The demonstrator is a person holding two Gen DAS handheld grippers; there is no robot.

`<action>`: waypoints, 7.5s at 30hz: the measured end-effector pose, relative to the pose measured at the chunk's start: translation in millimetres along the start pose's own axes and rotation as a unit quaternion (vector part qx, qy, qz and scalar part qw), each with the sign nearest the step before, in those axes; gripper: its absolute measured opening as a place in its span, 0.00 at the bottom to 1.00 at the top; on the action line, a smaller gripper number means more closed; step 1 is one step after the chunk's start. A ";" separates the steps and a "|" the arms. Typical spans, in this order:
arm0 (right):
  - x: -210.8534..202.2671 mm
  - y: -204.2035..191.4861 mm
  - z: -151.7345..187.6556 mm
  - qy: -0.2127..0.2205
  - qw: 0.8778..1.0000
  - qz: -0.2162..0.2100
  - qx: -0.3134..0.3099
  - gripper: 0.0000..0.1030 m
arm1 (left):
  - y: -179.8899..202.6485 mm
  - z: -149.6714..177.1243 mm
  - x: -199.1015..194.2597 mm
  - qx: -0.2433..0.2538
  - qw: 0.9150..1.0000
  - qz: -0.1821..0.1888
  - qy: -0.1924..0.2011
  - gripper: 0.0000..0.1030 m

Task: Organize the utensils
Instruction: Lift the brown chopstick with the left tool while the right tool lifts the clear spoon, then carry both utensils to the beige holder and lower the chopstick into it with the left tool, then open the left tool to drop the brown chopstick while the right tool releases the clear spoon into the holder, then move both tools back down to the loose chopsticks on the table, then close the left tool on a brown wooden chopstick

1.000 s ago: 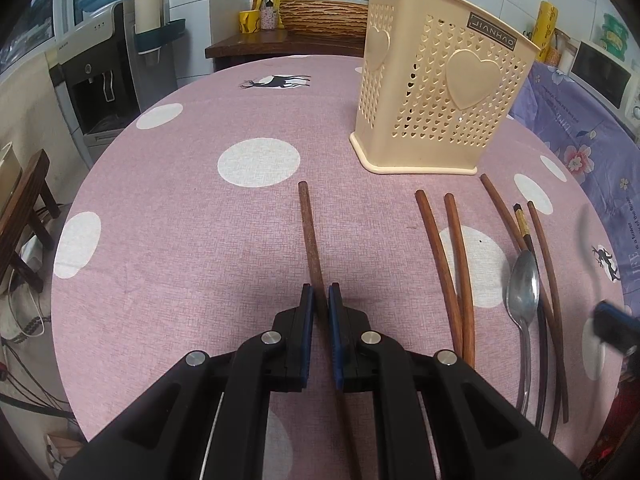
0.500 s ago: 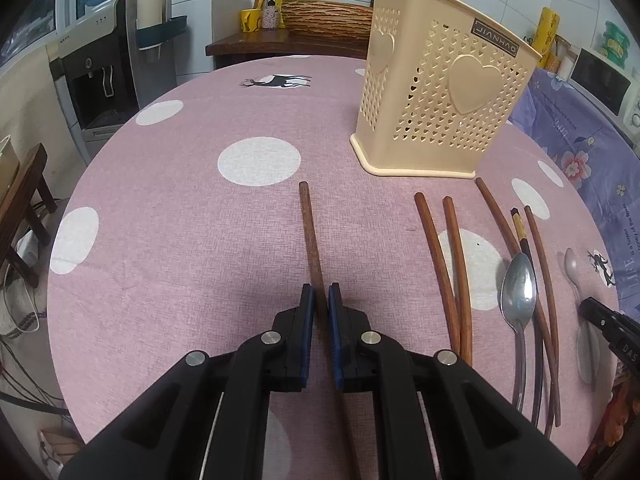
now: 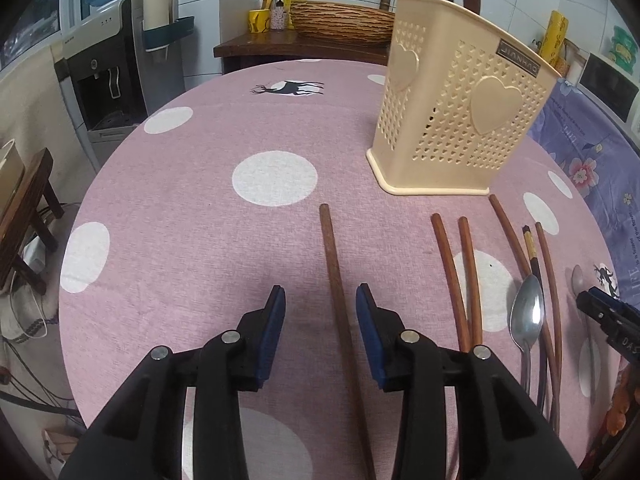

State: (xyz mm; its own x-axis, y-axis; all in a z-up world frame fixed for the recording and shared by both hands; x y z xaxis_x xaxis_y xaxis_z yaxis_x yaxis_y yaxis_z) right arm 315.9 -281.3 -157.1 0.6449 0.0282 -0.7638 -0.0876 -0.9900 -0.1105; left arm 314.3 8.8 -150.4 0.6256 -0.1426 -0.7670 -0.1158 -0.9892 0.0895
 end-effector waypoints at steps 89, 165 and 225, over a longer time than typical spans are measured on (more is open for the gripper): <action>-195.6 -125.9 -251.9 0.238 0.952 -0.177 -0.069 0.35 | 92.8 -245.2 -255.2 0.032 0.942 0.102 0.318 0.08; -21.7 -63.0 42.0 0.001 0.999 -0.038 -0.015 0.39 | 55.0 53.1 -36.8 0.012 0.997 0.071 0.013 0.45; -34.2 -58.9 33.2 0.022 0.998 -0.064 0.011 0.39 | 35.0 80.8 -80.9 0.023 0.998 0.029 0.048 0.06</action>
State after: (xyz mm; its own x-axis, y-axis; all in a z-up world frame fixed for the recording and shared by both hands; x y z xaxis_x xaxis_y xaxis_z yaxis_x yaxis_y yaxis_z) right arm 273.7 -219.4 -145.6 0.6846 0.1476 -0.7138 -0.0180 -0.9756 -0.2190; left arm 197.3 -11.6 -136.7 0.6875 -0.2043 -0.6968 -0.1885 -0.9769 0.1005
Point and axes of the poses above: each gripper's, at about its wrist camera, not at the fingertips, and x roughly the way its jaws point, y to its right, z to its underside, the point moved 9 cm from there along x, roughly the way its jaws point, and after that the axes turned 2 degrees about y, right-handed, at the moved point
